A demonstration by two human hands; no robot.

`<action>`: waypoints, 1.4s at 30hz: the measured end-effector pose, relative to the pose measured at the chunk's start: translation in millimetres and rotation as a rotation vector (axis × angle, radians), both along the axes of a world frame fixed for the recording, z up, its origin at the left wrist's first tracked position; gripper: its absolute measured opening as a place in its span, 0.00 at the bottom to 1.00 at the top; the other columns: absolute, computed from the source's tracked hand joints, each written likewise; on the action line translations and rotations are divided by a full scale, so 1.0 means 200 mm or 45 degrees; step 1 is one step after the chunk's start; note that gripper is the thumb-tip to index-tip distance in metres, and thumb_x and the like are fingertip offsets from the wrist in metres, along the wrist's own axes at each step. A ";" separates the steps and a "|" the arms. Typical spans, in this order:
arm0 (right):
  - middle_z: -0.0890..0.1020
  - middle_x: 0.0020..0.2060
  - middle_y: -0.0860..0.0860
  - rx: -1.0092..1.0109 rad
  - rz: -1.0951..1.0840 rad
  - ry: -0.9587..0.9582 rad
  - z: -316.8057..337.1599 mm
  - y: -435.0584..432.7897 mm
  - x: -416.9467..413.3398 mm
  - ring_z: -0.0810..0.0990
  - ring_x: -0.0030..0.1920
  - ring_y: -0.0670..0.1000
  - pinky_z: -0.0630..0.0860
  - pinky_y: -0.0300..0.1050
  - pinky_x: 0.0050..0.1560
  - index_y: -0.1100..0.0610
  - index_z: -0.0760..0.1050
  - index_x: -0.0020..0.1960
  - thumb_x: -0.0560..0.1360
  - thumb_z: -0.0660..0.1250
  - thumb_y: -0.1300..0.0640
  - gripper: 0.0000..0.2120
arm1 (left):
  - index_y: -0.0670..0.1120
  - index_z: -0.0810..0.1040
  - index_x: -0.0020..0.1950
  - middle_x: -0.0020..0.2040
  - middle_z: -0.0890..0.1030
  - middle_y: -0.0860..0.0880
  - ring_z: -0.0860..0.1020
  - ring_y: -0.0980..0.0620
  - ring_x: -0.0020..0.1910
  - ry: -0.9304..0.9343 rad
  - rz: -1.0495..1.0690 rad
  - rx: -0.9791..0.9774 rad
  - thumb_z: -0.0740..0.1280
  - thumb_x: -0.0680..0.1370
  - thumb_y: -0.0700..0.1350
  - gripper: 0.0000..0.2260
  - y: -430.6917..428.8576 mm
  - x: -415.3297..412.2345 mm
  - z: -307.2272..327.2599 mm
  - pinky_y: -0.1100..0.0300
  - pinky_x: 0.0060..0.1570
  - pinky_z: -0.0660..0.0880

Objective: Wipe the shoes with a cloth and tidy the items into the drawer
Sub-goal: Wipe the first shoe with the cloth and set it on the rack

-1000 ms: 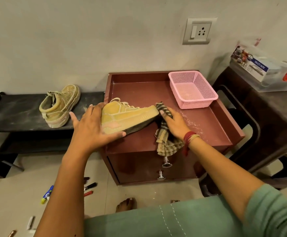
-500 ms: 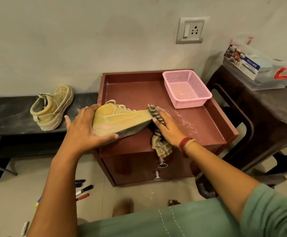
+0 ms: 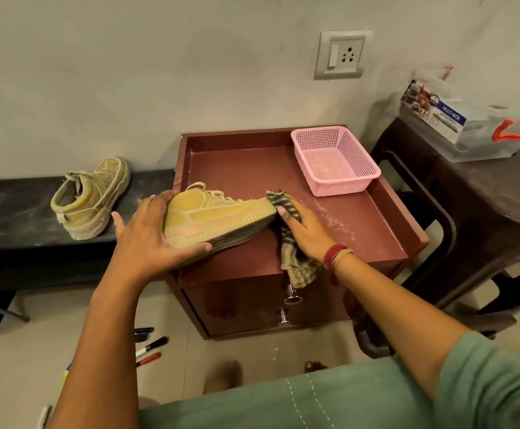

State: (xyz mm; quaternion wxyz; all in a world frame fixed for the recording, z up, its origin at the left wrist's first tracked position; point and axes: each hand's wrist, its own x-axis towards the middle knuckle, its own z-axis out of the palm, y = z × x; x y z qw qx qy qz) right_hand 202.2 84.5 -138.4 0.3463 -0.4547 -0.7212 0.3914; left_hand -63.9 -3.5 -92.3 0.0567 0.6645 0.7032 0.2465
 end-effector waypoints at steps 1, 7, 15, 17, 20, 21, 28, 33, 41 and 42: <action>0.76 0.60 0.53 -0.129 -0.070 0.057 0.01 0.01 0.01 0.72 0.65 0.52 0.67 0.41 0.62 0.57 0.68 0.68 0.81 0.56 0.53 0.18 | 0.55 0.62 0.72 0.69 0.68 0.50 0.67 0.45 0.69 -0.003 0.000 0.004 0.62 0.56 0.76 0.48 0.00 0.00 0.00 0.31 0.70 0.43; 0.76 0.58 0.48 -0.040 -0.353 0.428 0.09 0.00 0.00 0.73 0.62 0.49 0.69 0.35 0.59 0.56 0.70 0.66 0.80 0.56 0.51 0.17 | 0.54 0.64 0.71 0.67 0.69 0.51 0.68 0.45 0.67 -0.009 -0.003 0.033 0.63 0.56 0.75 0.48 0.00 0.00 -0.01 0.31 0.70 0.45; 0.65 0.71 0.52 0.025 -0.107 -0.025 -0.06 0.01 -0.01 0.61 0.69 0.44 0.58 0.51 0.73 0.53 0.61 0.73 0.80 0.56 0.50 0.22 | 0.51 0.66 0.69 0.64 0.72 0.50 0.70 0.47 0.64 0.018 -0.051 0.100 0.63 0.57 0.75 0.46 0.00 0.00 -0.01 0.32 0.69 0.51; 0.64 0.72 0.51 0.199 0.010 -0.061 -0.03 -0.03 -0.02 0.59 0.71 0.44 0.55 0.44 0.74 0.53 0.61 0.73 0.81 0.56 0.54 0.21 | 0.51 0.67 0.69 0.64 0.72 0.50 0.71 0.47 0.64 0.021 -0.069 0.122 0.64 0.58 0.75 0.46 0.00 0.01 -0.01 0.32 0.70 0.51; 0.67 0.70 0.49 0.241 0.060 -0.061 -0.06 -0.03 -0.03 0.61 0.71 0.46 0.57 0.42 0.73 0.54 0.63 0.72 0.80 0.57 0.51 0.21 | 0.50 0.67 0.69 0.64 0.72 0.49 0.70 0.47 0.65 0.037 -0.077 0.148 0.64 0.59 0.74 0.45 -0.01 0.02 -0.01 0.34 0.71 0.47; 0.68 0.69 0.50 0.112 -0.015 -0.008 -0.07 0.00 -0.02 0.64 0.70 0.46 0.60 0.47 0.72 0.54 0.64 0.71 0.79 0.56 0.46 0.23 | 0.49 0.67 0.69 0.65 0.72 0.49 0.70 0.47 0.65 0.044 -0.083 0.155 0.64 0.59 0.74 0.45 -0.01 0.02 -0.01 0.34 0.72 0.46; 0.74 0.65 0.51 -0.010 -0.036 0.121 -0.03 0.00 0.00 0.70 0.66 0.46 0.64 0.40 0.68 0.58 0.70 0.68 0.80 0.55 0.47 0.22 | 0.49 0.66 0.69 0.65 0.73 0.47 0.69 0.44 0.68 0.057 -0.097 0.184 0.65 0.60 0.73 0.45 -0.02 0.03 -0.02 0.33 0.71 0.48; 0.79 0.46 0.52 -0.256 -0.152 0.071 0.01 0.06 0.01 0.77 0.49 0.51 0.73 0.42 0.49 0.60 0.75 0.55 0.80 0.55 0.49 0.17 | 0.48 0.66 0.70 0.66 0.72 0.47 0.68 0.44 0.69 0.040 -0.104 0.199 0.65 0.60 0.73 0.45 -0.04 0.03 -0.03 0.33 0.71 0.48; 0.73 0.57 0.46 0.025 -0.140 0.114 0.03 -0.02 -0.11 0.70 0.59 0.44 0.67 0.38 0.60 0.58 0.71 0.64 0.80 0.57 0.53 0.16 | 0.56 0.59 0.74 0.63 0.62 0.60 0.64 0.57 0.64 -0.202 -0.158 0.068 0.70 0.58 0.68 0.47 -0.05 -0.02 -0.03 0.41 0.66 0.66; 0.77 0.52 0.49 -0.058 -0.201 0.151 0.03 0.01 -0.10 0.74 0.54 0.47 0.70 0.38 0.52 0.60 0.74 0.60 0.80 0.57 0.53 0.14 | 0.59 0.57 0.74 0.63 0.60 0.60 0.63 0.58 0.64 -0.239 -0.172 0.030 0.70 0.58 0.67 0.47 -0.06 -0.04 -0.04 0.44 0.66 0.66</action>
